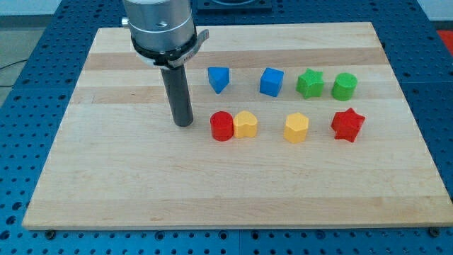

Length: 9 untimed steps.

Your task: Separate the yellow heart with red circle towards the blue triangle

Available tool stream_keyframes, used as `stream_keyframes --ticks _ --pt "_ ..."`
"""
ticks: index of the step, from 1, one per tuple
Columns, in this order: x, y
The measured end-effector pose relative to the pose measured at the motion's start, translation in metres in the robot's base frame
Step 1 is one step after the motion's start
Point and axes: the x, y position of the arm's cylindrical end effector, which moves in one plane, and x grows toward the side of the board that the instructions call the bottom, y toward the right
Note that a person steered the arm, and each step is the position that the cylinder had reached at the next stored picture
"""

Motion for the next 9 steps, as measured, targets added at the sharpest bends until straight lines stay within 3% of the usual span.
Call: stream_keyframes --ticks 1,3,4,5,9 --pt "-0.002 0.000" --pt "0.110 0.023" --pt "0.116 0.141" --pt "0.071 0.216" --pt "-0.003 0.060"
